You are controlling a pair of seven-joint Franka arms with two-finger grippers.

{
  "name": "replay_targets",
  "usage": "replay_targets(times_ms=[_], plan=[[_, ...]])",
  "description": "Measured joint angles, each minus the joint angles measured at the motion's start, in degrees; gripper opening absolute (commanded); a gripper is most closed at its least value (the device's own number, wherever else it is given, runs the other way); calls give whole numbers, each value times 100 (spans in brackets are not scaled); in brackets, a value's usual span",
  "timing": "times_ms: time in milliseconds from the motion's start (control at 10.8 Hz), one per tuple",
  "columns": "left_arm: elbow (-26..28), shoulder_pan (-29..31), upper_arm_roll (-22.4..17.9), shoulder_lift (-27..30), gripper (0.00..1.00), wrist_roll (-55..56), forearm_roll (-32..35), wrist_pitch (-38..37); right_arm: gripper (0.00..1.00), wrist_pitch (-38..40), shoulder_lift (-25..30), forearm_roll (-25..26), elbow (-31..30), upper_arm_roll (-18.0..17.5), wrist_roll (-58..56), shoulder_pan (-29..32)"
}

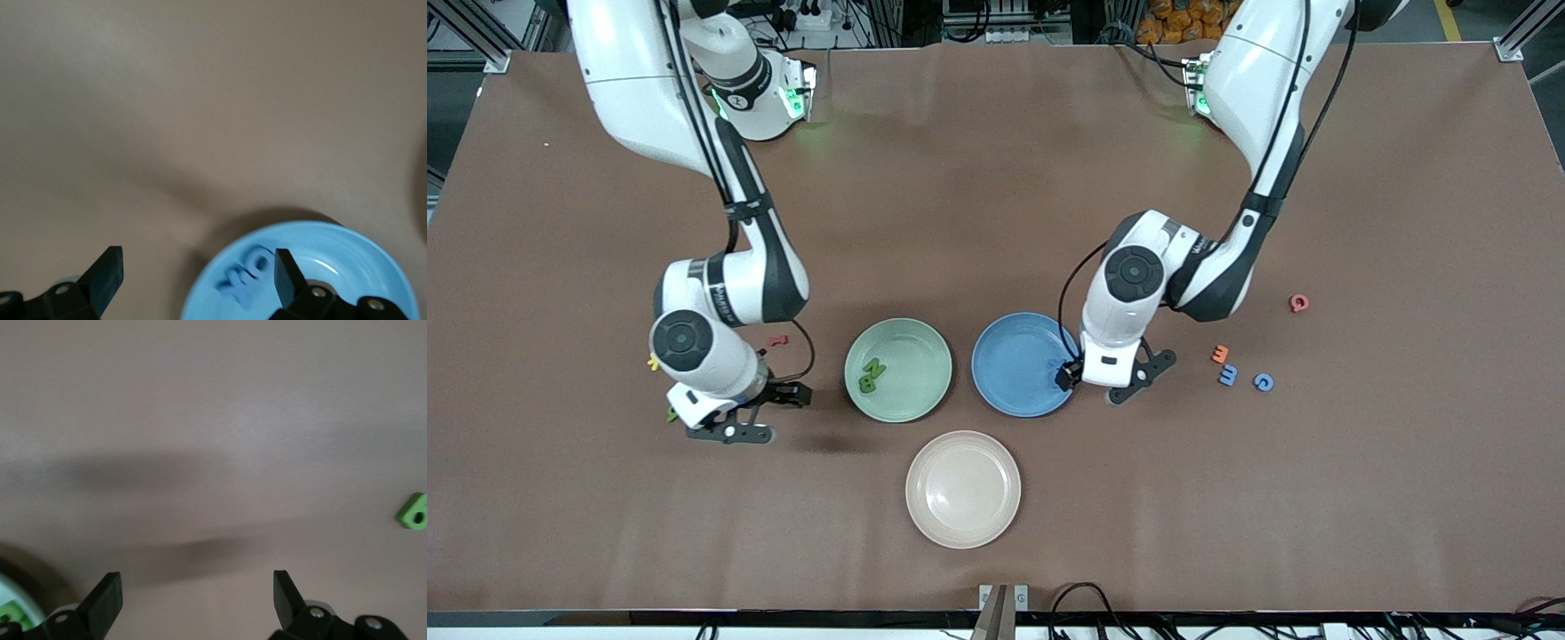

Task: Sort letters by color into matching plates
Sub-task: 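Reach the right gripper to green u while the left gripper reaches blue c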

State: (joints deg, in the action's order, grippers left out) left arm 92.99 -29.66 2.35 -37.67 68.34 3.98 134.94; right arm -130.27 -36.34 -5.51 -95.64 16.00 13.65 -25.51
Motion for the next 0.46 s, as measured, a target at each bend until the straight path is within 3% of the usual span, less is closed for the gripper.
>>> replay_targets(times_ms=[465], plan=[[-34,512,2,161,100,-1091,6,-462,100,-259,12,0,-184,41,-57,762]])
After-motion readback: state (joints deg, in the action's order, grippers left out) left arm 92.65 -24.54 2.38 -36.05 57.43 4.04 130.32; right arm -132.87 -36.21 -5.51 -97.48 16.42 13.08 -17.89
